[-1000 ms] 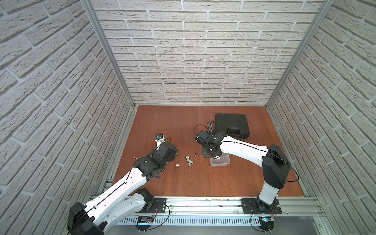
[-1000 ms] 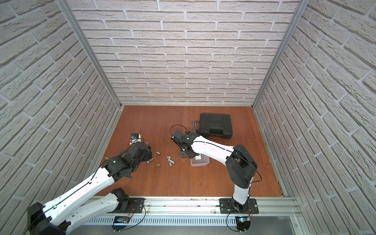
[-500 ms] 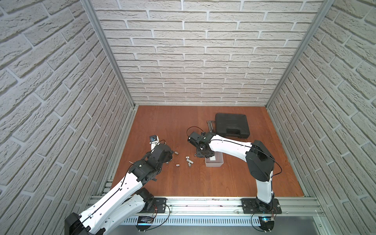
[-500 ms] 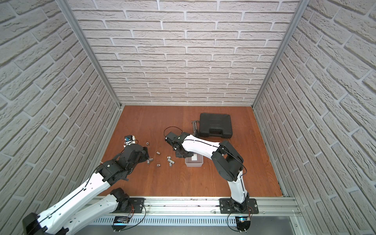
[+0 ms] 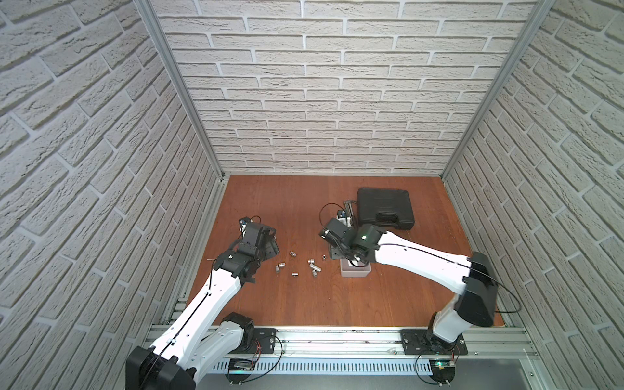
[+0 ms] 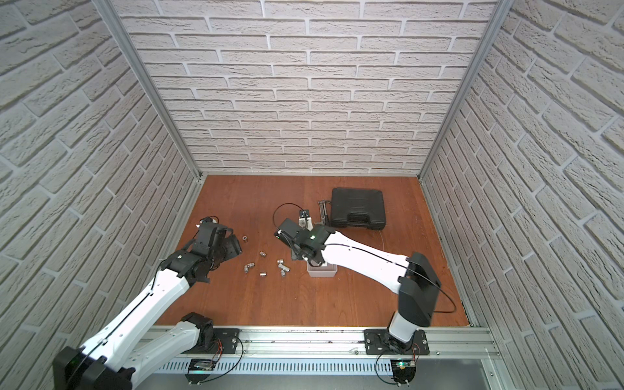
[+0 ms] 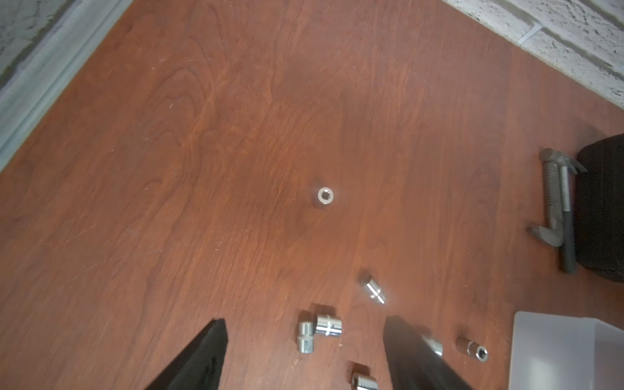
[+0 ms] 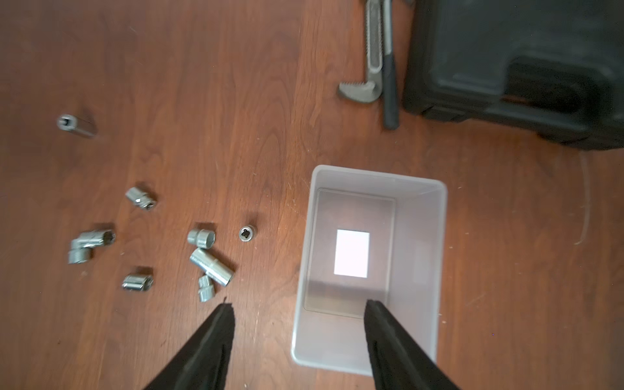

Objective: Put the socket on the desktop into the storage box
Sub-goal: Place the storage box at the center of the board, then pick up the socket head at the center of the board.

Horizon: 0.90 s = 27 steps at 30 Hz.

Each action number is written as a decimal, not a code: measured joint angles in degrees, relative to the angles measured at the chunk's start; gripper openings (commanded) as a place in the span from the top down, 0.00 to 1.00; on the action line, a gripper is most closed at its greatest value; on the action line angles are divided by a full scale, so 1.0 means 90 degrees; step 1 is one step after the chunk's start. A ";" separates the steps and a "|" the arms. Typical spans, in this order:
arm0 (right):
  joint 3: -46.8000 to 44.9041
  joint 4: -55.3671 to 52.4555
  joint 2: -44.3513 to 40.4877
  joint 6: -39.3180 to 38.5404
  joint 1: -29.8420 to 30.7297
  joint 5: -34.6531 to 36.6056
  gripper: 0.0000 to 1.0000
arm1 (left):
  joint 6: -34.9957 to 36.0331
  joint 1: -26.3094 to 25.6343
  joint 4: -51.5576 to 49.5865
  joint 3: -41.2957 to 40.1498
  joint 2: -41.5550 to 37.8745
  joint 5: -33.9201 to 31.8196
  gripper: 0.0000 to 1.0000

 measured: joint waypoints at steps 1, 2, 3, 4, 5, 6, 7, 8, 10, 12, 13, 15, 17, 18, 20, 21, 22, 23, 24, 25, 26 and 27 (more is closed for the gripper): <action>-0.0437 0.0304 -0.0503 0.0002 0.0044 0.0189 0.29 | 0.0036 0.0095 0.0092 0.0036 0.0172 0.0146 0.29; -0.0923 0.0651 -0.0988 0.0002 0.0061 0.0355 0.29 | 0.0075 0.0197 0.0194 0.0068 0.0355 0.0284 0.32; -0.1401 0.0981 -0.1428 0.0017 0.0063 0.0503 0.26 | 0.0092 0.0291 0.0299 0.0092 0.0537 0.0401 0.33; -0.1955 0.1333 -0.1906 0.0078 0.0058 0.0658 0.24 | 0.0112 0.0401 0.0381 0.0134 0.0760 0.0527 0.33; -0.2465 0.1603 -0.2331 0.0170 0.0015 0.0731 0.24 | 0.0121 0.0498 0.0452 0.0192 0.0993 0.0641 0.34; -0.2866 0.1790 -0.2662 0.0238 -0.0053 0.0699 0.24 | 0.0148 0.0556 0.0495 0.0260 0.1205 0.0716 0.34; -0.3262 0.1970 -0.3004 0.0308 -0.0170 0.0595 0.24 | 0.0160 0.0607 0.0503 0.0372 0.1443 0.0784 0.35; -0.3521 0.2084 -0.3228 0.0372 -0.0316 0.0491 0.25 | 0.0163 0.0627 0.0508 0.0495 0.1673 0.0828 0.35; -0.3721 0.2229 -0.3351 0.0440 -0.0566 0.0228 0.27 | 0.0160 0.0644 0.0522 0.0755 0.2062 0.0886 0.34; -0.3645 0.2327 -0.3167 0.0401 -0.0697 -0.0070 0.34 | 0.0158 0.0639 0.0544 0.0988 0.2363 0.0886 0.33; -0.3512 0.2336 -0.2973 0.0333 -0.0709 -0.0270 0.38 | 0.0158 0.0636 0.0561 0.1095 0.2504 0.0877 0.33; -0.3109 0.2302 -0.2487 0.0182 -0.0709 -0.0595 0.42 | 0.0165 0.0636 0.0580 0.1321 0.2798 0.0828 0.34; -0.2691 0.2319 -0.2001 0.0063 -0.0707 -0.0862 0.43 | 0.0177 0.0636 0.0578 0.1605 0.3179 0.0733 0.36; -0.2569 0.2336 -0.1843 0.0007 -0.0704 -0.0957 0.44 | 0.0175 0.0636 0.0593 0.1729 0.3356 0.0690 0.36; -0.2438 0.2346 -0.1622 -0.0073 -0.0702 -0.1124 0.44 | 0.0177 0.0636 0.0634 0.1926 0.3713 0.0605 0.38; -0.2431 0.2339 -0.1574 -0.0100 -0.0699 -0.1175 0.44 | 0.0175 0.0636 0.0634 0.1991 0.3857 0.0580 0.40; -0.2431 0.2319 -0.1532 -0.0134 -0.0699 -0.1229 0.45 | 0.0180 0.0636 0.0617 0.2067 0.4017 0.0549 0.42; -0.2431 0.2297 -0.1506 -0.0165 -0.0699 -0.1273 0.45 | 0.0180 0.0636 0.0602 0.2140 0.4189 0.0522 0.43; -0.2431 0.2283 -0.1496 -0.0192 -0.0699 -0.1292 0.45 | 0.0177 0.0636 0.0602 0.2186 0.4308 0.0498 0.44; -0.2431 0.2271 -0.1494 -0.0216 -0.0699 -0.1314 0.45 | 0.0185 0.0636 0.0597 0.2225 0.4437 0.0483 0.44; -0.2431 0.2261 -0.1494 -0.0231 -0.0699 -0.1321 0.45 | 0.0189 0.0636 0.0597 0.2242 0.4541 0.0466 0.44; -0.2431 0.2259 -0.1494 -0.0245 -0.0699 -0.1326 0.45 | 0.0192 0.0636 0.0597 0.2244 0.4617 0.0459 0.45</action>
